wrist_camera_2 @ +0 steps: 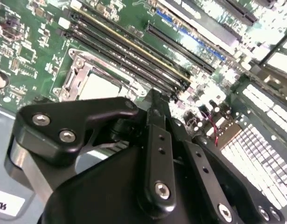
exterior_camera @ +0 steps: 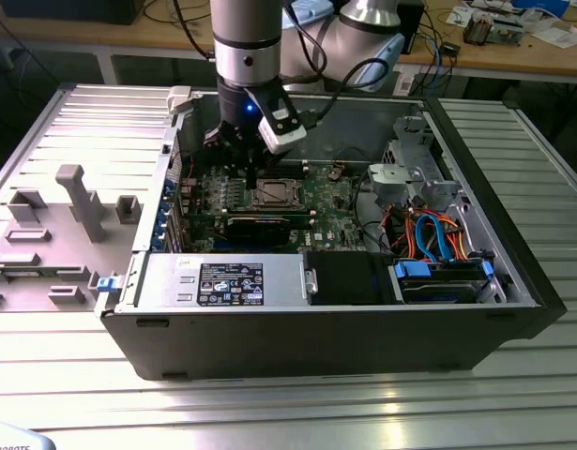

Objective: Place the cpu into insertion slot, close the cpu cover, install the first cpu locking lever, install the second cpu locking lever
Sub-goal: 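Install the second cpu locking lever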

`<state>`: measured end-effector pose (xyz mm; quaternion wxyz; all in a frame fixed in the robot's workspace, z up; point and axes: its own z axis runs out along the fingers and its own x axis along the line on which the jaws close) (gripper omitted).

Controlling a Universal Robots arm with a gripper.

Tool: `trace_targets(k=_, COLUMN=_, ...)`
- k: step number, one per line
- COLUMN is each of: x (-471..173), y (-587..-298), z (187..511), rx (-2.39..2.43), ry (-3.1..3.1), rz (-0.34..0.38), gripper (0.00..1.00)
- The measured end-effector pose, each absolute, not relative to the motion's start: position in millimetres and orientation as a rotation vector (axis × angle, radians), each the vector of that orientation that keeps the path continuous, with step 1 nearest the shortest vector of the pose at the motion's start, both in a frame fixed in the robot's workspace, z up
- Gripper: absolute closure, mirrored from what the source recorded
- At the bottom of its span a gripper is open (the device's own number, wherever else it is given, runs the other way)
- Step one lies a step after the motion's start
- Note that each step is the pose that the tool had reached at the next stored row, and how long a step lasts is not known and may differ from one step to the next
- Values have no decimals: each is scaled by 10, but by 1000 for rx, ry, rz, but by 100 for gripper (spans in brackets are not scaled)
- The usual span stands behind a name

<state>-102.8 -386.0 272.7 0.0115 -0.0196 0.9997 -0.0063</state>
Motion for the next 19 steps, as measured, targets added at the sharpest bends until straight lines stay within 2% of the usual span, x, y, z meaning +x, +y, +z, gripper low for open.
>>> trace_targets(k=5, x=-871, y=-3860, z=2661, rx=-61, ry=3122, rz=-21, gripper=89)
trace_targets(k=19, x=-967, y=-3860, z=2382, rx=-61, ry=3122, rz=-15, gripper=89)
